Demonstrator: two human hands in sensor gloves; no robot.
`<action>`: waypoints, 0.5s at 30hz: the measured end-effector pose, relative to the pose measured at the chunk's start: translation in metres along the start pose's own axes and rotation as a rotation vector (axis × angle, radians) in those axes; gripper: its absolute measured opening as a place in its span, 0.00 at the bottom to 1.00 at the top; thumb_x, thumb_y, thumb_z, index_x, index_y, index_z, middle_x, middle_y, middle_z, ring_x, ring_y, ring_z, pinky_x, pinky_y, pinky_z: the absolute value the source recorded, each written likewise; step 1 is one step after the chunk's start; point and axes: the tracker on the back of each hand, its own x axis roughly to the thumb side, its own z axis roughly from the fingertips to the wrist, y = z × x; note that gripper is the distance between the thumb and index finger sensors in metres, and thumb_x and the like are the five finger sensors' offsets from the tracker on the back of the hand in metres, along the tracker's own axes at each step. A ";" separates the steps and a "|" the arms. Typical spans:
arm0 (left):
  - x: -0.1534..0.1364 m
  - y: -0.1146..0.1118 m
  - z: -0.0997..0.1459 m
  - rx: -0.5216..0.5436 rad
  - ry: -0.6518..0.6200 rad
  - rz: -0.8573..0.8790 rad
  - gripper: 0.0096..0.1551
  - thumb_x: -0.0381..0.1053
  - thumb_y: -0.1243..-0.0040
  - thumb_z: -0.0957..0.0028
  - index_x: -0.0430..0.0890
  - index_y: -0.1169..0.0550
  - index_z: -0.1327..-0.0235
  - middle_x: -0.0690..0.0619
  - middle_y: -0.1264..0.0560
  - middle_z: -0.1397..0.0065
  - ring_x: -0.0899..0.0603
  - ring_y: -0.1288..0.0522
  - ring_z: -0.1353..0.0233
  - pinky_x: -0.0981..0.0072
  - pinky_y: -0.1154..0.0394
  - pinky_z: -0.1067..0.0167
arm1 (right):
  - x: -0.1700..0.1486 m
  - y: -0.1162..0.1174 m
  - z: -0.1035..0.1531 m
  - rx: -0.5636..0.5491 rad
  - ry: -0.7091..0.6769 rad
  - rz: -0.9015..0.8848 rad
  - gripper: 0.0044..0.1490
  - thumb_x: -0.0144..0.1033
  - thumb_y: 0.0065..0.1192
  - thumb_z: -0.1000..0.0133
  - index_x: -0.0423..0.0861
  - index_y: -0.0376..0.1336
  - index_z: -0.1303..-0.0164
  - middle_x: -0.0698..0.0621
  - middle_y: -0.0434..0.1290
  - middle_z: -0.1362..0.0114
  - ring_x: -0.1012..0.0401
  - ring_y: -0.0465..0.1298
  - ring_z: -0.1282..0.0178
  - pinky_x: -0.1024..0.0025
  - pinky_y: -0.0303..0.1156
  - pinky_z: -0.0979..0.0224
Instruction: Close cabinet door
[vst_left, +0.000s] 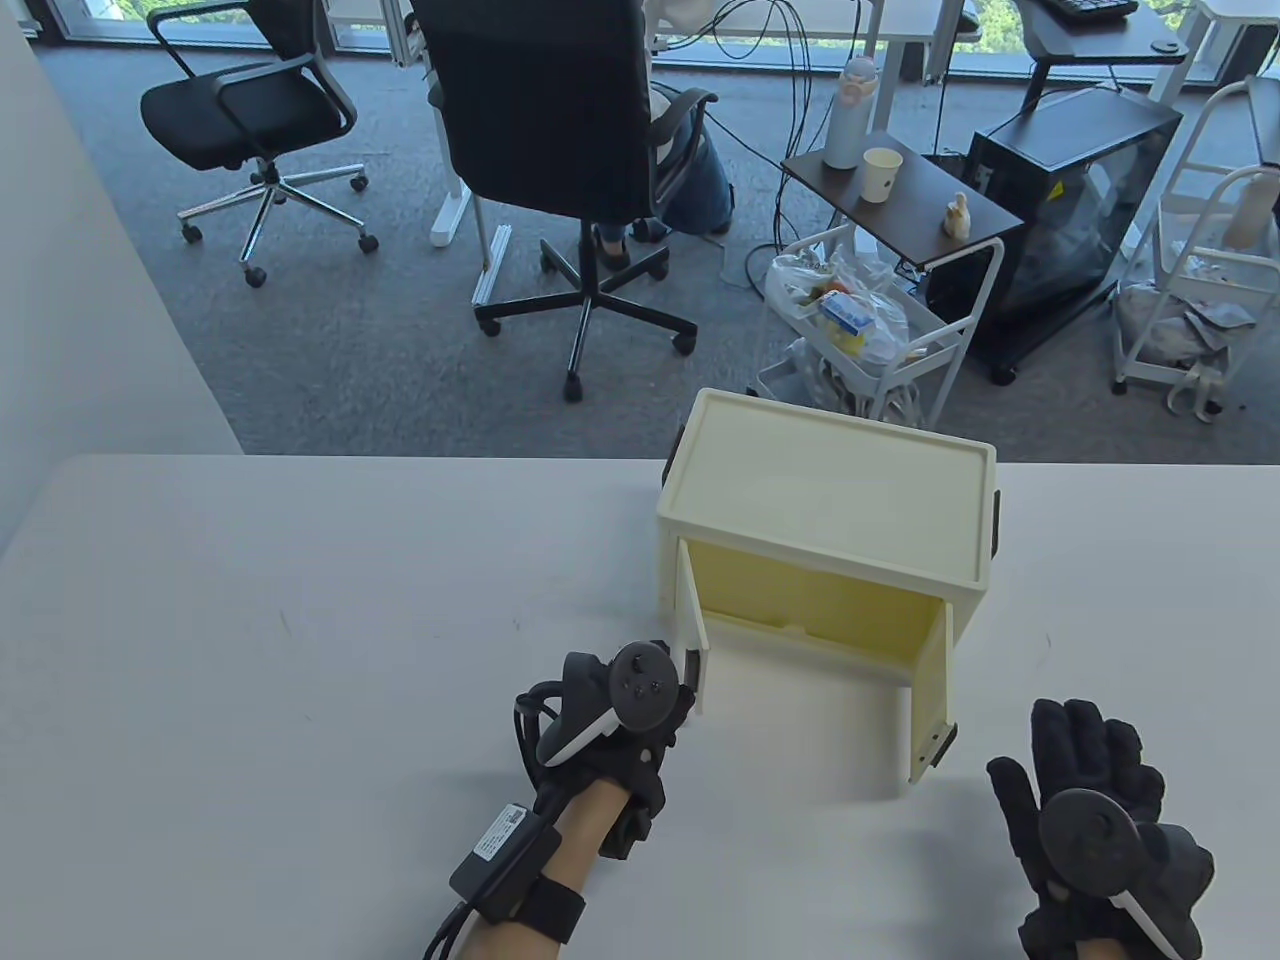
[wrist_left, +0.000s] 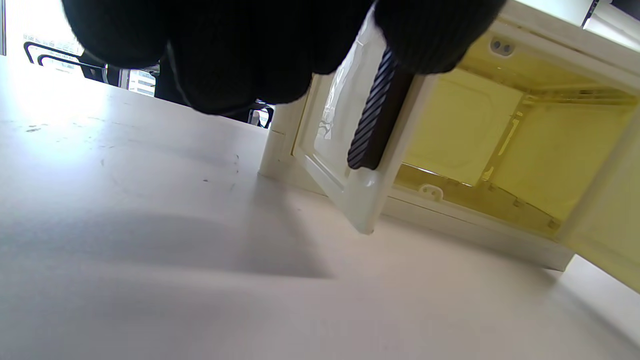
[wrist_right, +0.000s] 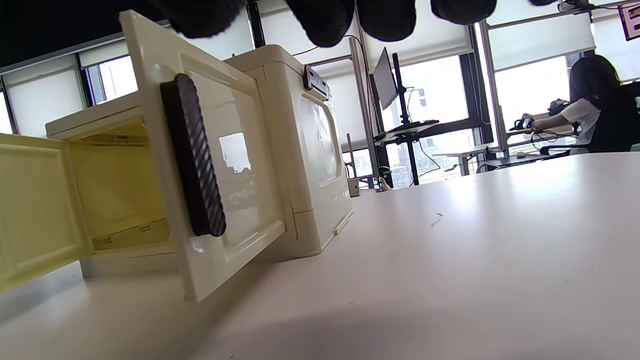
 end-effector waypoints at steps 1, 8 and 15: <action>0.001 0.000 -0.002 -0.001 -0.003 -0.003 0.36 0.55 0.43 0.38 0.35 0.32 0.23 0.33 0.30 0.26 0.28 0.23 0.31 0.30 0.30 0.37 | 0.000 0.000 0.000 0.000 0.001 -0.001 0.46 0.52 0.47 0.35 0.35 0.47 0.16 0.29 0.47 0.14 0.26 0.48 0.20 0.20 0.48 0.27; 0.010 -0.002 -0.014 -0.026 -0.014 -0.001 0.35 0.56 0.43 0.38 0.36 0.30 0.25 0.34 0.28 0.28 0.30 0.21 0.33 0.31 0.29 0.37 | -0.002 -0.001 -0.001 0.007 0.007 -0.016 0.46 0.52 0.47 0.35 0.34 0.47 0.16 0.29 0.47 0.14 0.26 0.47 0.20 0.20 0.48 0.27; 0.019 -0.006 -0.024 -0.034 -0.030 0.004 0.32 0.56 0.43 0.38 0.37 0.27 0.28 0.36 0.24 0.31 0.32 0.19 0.36 0.32 0.28 0.38 | -0.002 -0.002 -0.002 0.015 0.014 -0.022 0.46 0.52 0.47 0.35 0.34 0.48 0.16 0.29 0.47 0.14 0.26 0.47 0.20 0.20 0.48 0.27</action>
